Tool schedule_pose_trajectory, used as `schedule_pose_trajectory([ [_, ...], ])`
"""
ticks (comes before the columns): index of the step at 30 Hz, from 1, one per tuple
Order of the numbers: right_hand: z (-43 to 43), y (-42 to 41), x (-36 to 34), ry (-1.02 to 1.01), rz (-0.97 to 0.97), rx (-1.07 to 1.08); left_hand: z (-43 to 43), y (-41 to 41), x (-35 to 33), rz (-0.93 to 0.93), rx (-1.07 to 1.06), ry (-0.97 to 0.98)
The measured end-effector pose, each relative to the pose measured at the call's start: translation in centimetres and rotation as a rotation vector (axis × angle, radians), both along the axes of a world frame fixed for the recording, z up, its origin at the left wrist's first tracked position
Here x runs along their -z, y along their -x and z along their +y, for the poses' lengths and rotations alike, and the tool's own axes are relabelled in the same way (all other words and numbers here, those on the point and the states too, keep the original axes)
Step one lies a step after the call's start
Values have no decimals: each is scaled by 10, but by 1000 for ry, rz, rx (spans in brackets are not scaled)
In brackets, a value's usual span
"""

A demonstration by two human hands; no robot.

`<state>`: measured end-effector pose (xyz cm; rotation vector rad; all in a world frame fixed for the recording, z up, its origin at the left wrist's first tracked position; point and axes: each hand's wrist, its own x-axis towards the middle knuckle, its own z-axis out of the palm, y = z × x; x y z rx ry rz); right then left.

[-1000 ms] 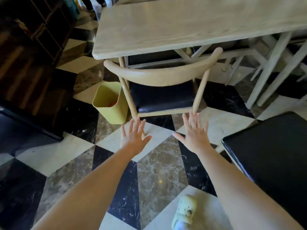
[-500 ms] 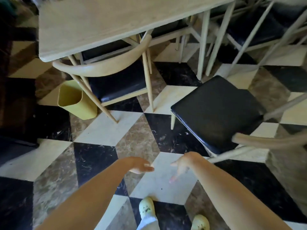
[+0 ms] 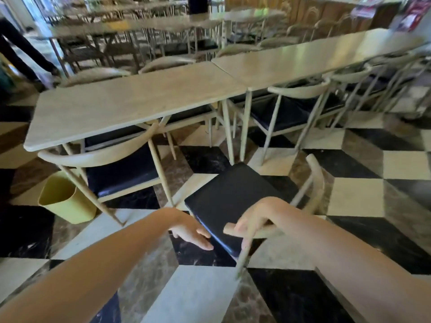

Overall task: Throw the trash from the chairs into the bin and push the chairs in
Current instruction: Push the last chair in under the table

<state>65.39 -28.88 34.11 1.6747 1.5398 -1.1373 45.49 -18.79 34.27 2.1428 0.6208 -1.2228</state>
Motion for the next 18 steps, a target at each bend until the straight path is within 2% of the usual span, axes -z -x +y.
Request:
schedule_pose_trajectory([
  [2, -11, -30, 9, -95, 35, -31, -7, -26, 4, -109, -4, -90],
  [3, -21, -44, 16, -148, 20, 60, -15, -38, 10, -194, -30, -134],
  [5, -45, -72, 32, -245, 7, 130, -36, -61, 27, -379, -103, -180],
  [7, -63, -90, 56, -335, 70, 150, -58, -80, 51, -485, -127, -224],
  [11, -80, -120, 82, -491, 113, 151, -88, -118, 101, -493, -42, -299],
  [18, -75, -200, 108, -586, 132, -67, -90, -172, 136, -503, -43, -298],
])
